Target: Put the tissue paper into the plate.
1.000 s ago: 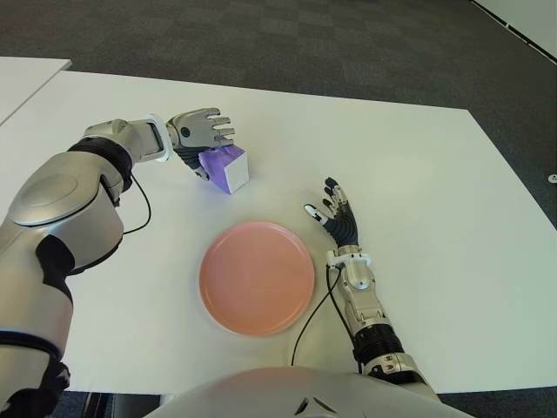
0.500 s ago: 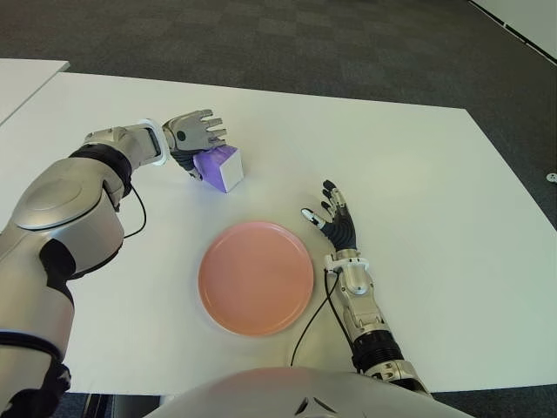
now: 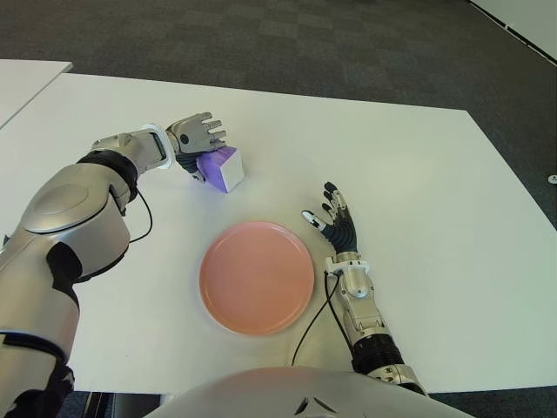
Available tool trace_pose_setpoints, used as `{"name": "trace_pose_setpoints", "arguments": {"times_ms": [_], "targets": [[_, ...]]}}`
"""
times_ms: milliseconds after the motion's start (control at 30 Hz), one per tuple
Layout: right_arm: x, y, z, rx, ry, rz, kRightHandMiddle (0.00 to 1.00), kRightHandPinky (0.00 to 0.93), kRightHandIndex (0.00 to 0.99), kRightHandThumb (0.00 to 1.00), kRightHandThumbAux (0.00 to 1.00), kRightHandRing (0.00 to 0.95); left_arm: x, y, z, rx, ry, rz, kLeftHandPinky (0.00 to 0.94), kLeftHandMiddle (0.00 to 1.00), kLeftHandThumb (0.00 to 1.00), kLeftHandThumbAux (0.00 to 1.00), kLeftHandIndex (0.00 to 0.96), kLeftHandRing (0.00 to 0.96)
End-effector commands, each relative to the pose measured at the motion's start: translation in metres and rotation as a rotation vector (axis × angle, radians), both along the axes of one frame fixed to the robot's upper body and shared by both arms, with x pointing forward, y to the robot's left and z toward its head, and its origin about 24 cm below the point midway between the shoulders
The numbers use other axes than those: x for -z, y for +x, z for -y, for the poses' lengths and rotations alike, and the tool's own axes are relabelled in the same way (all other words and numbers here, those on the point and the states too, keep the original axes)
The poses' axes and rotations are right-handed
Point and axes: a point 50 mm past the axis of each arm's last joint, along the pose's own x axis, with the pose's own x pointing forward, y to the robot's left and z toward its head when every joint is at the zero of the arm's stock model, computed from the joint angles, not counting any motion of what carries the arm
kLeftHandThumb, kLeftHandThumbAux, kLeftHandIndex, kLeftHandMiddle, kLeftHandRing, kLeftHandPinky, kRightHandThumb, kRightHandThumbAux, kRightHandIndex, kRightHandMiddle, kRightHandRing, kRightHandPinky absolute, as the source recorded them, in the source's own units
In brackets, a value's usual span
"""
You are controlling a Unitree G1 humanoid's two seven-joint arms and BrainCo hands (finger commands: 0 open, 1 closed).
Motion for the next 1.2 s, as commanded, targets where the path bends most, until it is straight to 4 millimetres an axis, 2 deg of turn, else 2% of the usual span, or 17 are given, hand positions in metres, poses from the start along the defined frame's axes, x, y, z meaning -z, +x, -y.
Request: {"name": "trace_pose_setpoints", "arguments": {"times_ms": [33, 833, 1200], "targets": [[0.053, -0.043, 0.003, 0.037, 0.019, -0.304, 0.0, 0.0, 0.0, 0.131, 0.675, 0.0, 0.038, -0.016, -0.001, -0.034, 0.041, -0.13, 0.0, 0.0, 0.555, 0.148, 0.0, 0.0], [0.056, -0.045, -0.001, 0.047, 0.048, -0.329, 0.0, 0.0, 0.004, 0.161, 0.677, 0.0, 0.046, -0.017, 0.016, -0.07, -0.066, -0.133, 0.0, 0.0, 0.536, 0.173, 0.0, 0.0], [0.062, -0.045, -0.001, 0.014, -0.017, -0.329, 0.0, 0.0, 0.0, 0.118, 0.654, 0.0, 0.065, -0.024, 0.026, -0.158, -0.118, -0.165, 0.0, 0.0, 0.569, 0.183, 0.0, 0.0]]}}
